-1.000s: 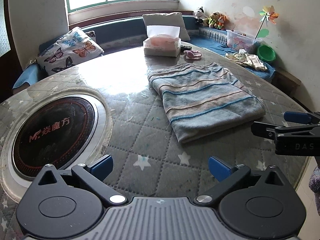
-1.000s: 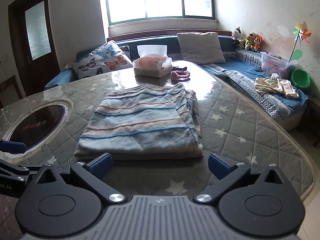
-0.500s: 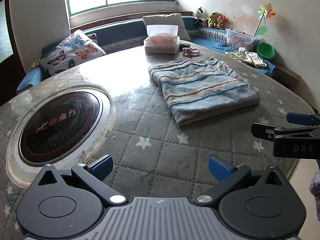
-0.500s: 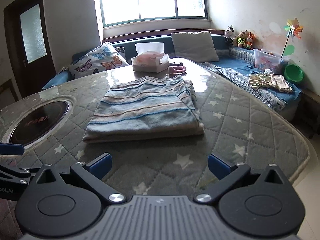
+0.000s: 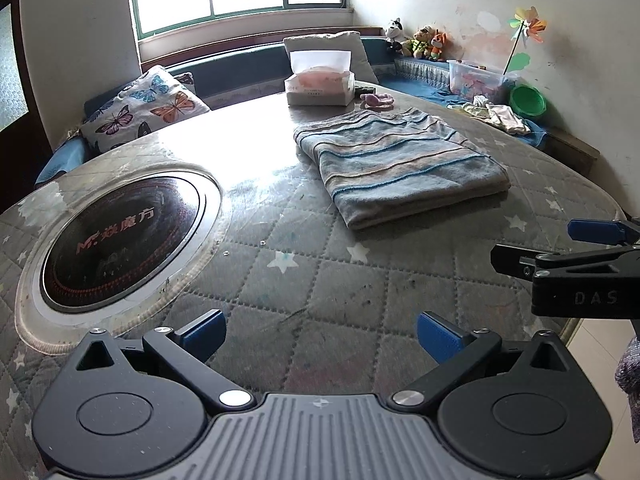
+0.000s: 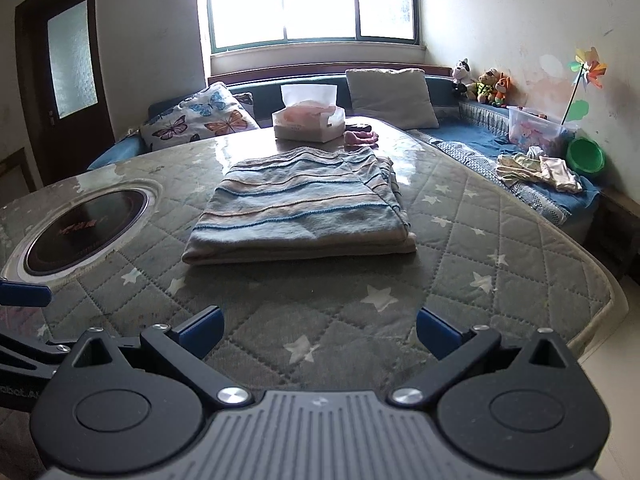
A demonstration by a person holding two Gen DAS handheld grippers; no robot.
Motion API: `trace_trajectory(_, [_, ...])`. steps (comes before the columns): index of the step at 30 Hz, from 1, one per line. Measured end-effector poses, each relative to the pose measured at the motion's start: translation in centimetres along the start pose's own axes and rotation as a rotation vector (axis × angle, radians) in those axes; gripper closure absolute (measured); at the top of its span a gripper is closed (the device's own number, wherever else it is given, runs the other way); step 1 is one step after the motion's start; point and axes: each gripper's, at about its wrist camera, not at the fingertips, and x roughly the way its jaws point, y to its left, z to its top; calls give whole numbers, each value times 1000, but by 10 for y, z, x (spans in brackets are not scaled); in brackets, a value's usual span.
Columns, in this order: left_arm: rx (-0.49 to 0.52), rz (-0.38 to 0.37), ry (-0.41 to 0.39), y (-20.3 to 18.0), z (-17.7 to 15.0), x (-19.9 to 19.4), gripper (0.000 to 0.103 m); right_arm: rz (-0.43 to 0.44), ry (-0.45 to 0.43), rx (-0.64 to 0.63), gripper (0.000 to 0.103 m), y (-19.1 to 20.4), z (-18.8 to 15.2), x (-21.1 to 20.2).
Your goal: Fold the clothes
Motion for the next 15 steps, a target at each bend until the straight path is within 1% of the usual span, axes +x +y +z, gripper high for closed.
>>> trace_trajectory(15, [4, 6, -2, -5, -12, -5, 0, -13, -1, -11, 0, 5, -11, -5])
